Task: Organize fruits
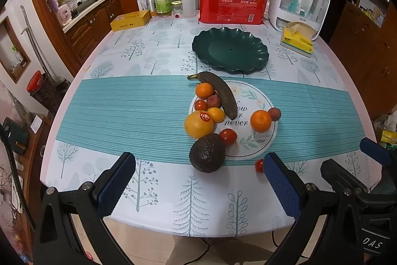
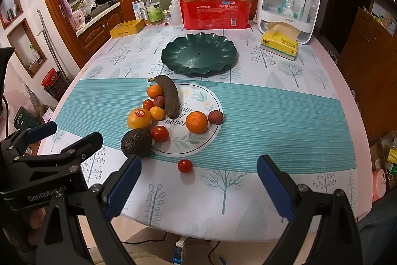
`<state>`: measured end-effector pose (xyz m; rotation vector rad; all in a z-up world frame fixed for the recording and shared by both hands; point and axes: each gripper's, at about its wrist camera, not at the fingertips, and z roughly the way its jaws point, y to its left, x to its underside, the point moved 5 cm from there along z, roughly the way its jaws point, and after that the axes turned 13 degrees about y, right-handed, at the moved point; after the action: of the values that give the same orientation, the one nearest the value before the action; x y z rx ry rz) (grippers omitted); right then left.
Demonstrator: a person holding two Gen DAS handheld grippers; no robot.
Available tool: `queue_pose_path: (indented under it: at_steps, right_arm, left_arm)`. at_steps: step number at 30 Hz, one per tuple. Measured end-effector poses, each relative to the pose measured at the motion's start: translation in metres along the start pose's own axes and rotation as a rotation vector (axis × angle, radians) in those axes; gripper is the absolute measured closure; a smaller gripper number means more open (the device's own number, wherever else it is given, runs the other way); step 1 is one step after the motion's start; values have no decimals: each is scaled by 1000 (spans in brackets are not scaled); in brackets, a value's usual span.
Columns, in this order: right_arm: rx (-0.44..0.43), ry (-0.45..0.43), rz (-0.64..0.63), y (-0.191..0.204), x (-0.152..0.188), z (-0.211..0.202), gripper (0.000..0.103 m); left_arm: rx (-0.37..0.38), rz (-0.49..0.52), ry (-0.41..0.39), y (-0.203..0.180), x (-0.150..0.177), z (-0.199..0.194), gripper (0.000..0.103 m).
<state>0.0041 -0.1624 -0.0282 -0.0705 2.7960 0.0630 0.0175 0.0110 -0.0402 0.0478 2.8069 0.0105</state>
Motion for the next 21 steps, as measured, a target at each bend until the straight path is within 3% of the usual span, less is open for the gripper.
queue_pose_path:
  at_steps: [21]
  right_arm:
    - [-14, 6, -17, 8, -8, 10, 9]
  left_arm:
    - [0, -8, 12, 6, -3, 6, 1]
